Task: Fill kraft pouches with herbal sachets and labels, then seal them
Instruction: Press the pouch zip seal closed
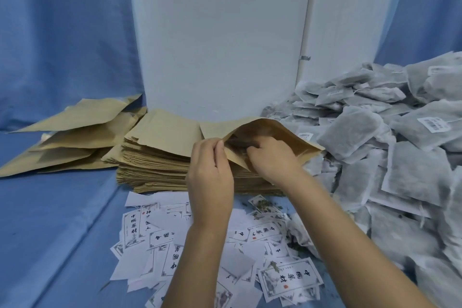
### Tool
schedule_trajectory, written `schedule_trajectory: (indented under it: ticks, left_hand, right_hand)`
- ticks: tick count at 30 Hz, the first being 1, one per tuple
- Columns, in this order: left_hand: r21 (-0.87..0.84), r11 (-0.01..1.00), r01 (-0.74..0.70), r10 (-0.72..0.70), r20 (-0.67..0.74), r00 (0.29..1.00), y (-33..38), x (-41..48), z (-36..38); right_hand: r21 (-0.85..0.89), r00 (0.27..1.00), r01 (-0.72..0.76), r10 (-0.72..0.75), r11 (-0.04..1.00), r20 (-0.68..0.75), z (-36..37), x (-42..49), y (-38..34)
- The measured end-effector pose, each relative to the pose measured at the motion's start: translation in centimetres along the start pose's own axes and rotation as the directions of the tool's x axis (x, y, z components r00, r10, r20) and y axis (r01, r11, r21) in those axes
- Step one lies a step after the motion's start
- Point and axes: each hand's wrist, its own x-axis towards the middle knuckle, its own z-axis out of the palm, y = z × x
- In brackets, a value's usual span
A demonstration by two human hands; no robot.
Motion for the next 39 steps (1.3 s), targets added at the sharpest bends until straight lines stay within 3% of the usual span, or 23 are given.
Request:
schedule_trajectory:
  ticks: [10,14,17,20,24,27,28,30,32,34,35,39]
  left_hand:
    - [0.020,0.994,-0.104,0.103,0.047,0.994,-0.3,-0.7,-1.6]
    - [-0.024,1.000,0.003,-0.002,0.083,0.997,-0.5,0.1,-1.7]
    - [-0.109,0.970,0.219,-0.202,0.147,0.968,-0.5,0.9,-1.7]
    - [-0.205,0.863,0.462,-0.418,0.225,0.880,-0.3,0.9,-1.4]
    - [-0.398,0.567,0.721,-0.707,0.214,0.674,-0.1,1.3,-1.4]
    - [-0.542,0.264,0.797,-0.803,0.334,0.493,0.3,1.6,-1.5]
    - [-0.545,0.196,0.815,-0.808,0.381,0.449,0.4,1.8,-1.6]
    - [-0.497,0.144,0.855,-0.780,0.475,0.408,0.5,2.0,-1.8]
    - [-0.386,0.172,0.906,-0.757,0.537,0.372,0.3,2.1,-1.9]
    - [-0.257,0.201,0.945,-0.730,0.604,0.320,0.1,2.0,-1.9]
    - [-0.202,0.220,0.954,-0.707,0.642,0.299,0.1,2.0,-1.9]
    - [-0.094,0.294,0.951,-0.642,0.718,0.269,0.0,1.9,-1.7]
  right_hand:
    - [-0.341,0.988,0.062,-0.010,0.938,0.154,0.8,2.0,-4.0]
    - [-0.081,0.991,-0.034,0.045,0.996,0.129,0.8,1.6,-3.7]
    - [0.076,0.987,0.022,-0.010,0.997,-0.161,1.8,0.0,-3.3]
    - [0.185,0.902,0.161,-0.069,0.970,-0.426,3.2,-2.5,-3.1]
    - [0.125,0.891,0.209,-0.136,0.970,-0.434,5.6,-4.7,-3.0]
    - [0.258,0.954,0.096,-0.015,0.961,-0.298,6.5,-5.2,-2.9]
    - [0.381,0.979,0.018,0.061,0.924,-0.196,6.5,-5.0,-2.9]
    - [0.655,0.982,-0.128,0.189,0.745,-0.022,6.2,-4.7,-2.8]
    - [0.862,0.951,-0.245,0.282,0.444,0.125,6.0,-4.4,-2.7]
    - [0.940,0.912,-0.315,0.315,0.131,0.261,5.8,-4.3,-2.8]
    - [0.946,0.903,-0.320,0.320,0.058,0.286,5.8,-4.2,-2.8]
    - [0.946,0.905,-0.295,0.356,0.132,0.232,6.2,-3.9,-2.6]
